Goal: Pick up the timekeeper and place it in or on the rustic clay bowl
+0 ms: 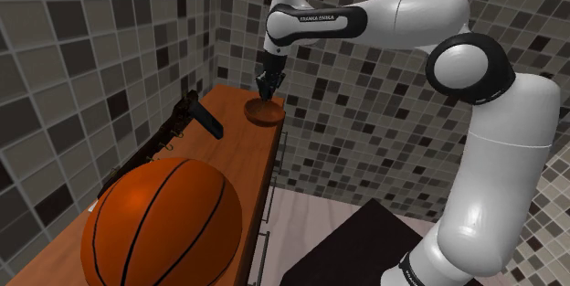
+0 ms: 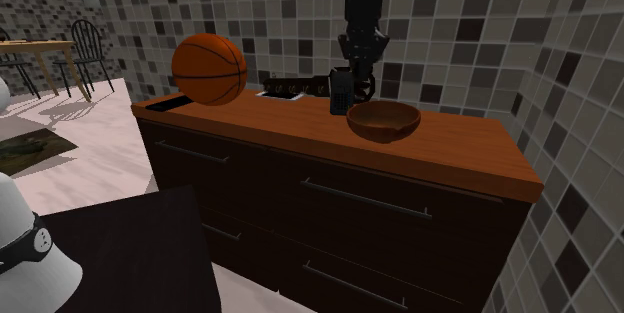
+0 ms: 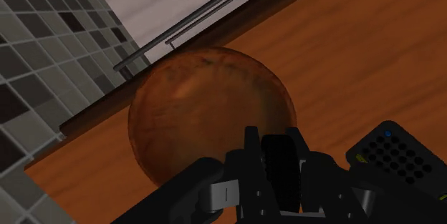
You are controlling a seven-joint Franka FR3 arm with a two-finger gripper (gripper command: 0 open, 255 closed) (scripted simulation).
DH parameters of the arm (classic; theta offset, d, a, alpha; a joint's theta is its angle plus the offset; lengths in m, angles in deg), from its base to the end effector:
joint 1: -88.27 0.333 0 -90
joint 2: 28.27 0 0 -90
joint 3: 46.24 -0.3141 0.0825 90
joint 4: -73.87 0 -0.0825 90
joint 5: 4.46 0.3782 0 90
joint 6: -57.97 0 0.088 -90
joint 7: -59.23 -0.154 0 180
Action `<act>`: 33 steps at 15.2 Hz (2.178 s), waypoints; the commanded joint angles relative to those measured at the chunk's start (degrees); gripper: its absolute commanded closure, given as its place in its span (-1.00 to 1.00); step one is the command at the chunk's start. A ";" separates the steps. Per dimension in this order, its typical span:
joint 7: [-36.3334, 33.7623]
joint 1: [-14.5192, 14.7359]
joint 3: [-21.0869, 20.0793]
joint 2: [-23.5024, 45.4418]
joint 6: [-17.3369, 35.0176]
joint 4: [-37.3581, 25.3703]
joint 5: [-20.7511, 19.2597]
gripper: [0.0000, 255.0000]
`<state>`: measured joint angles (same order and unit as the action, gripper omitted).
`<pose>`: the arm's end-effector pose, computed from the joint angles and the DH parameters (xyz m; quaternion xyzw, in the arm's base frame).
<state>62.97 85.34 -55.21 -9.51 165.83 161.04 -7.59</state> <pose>0.6563 0.0525 0.4306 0.9959 0.0885 0.0189 0.0008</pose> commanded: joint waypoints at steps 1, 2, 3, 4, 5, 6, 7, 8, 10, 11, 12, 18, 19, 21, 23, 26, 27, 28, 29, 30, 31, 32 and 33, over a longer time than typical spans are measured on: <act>1.86 -0.95 0.69 3.61 -1.61 -5.20 -0.21 1.00; 2.75 -1.42 1.00 5.35 -2.46 -7.78 -0.27 1.00; 3.94 -2.04 1.40 7.88 -3.74 -11.61 -0.35 1.00; 3.92 -2.08 1.39 7.89 -2.98 -10.85 -0.36 1.00; 3.90 -2.11 1.40 7.91 -2.22 -10.11 -0.37 1.00; 3.89 -2.13 1.41 7.95 -1.47 -9.40 -0.39 1.00; 3.87 -2.15 1.42 8.00 -0.73 -8.71 -0.40 1.00; 3.85 -2.16 1.43 8.07 0.00 -8.05 -0.42 1.00; 3.82 -2.19 1.45 8.25 1.45 -6.78 -0.46 1.00; 3.80 -2.20 1.46 8.36 2.16 -6.17 -0.48 1.00; 3.78 -2.22 1.48 8.48 2.87 -5.59 -0.50 1.00; 3.72 -2.24 1.52 8.91 4.86 -4.02 -0.58 1.00; 3.72 -2.24 1.52 8.91 4.86 -4.02 -0.58 1.00; 3.72 -2.24 1.52 8.91 4.86 -4.02 -0.58 1.00; 3.72 -2.24 1.52 8.91 4.86 -4.02 -0.58 1.00; 3.72 -2.24 1.52 8.91 4.86 -4.02 -0.58 -1.00; 3.72 -2.24 1.52 8.91 4.86 -4.02 -0.58 -1.00; 3.72 -2.24 1.52 8.91 4.86 -4.02 -0.58 -1.00; 3.72 -2.24 1.52 8.91 4.86 -4.02 -0.58 -1.00; 3.77 -2.23 1.48 8.43 3.19 -5.21 -0.50 -1.00; 3.83 -2.22 1.44 8.02 1.48 -6.52 -0.43 -1.00; 3.88 -2.19 1.41 7.70 -0.27 -7.95 -0.37 -1.00; 3.91 -2.17 1.39 7.50 -1.68 -9.17 -0.34 -1.00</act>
<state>66.73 83.19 -53.82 -2.10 166.05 153.82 -7.96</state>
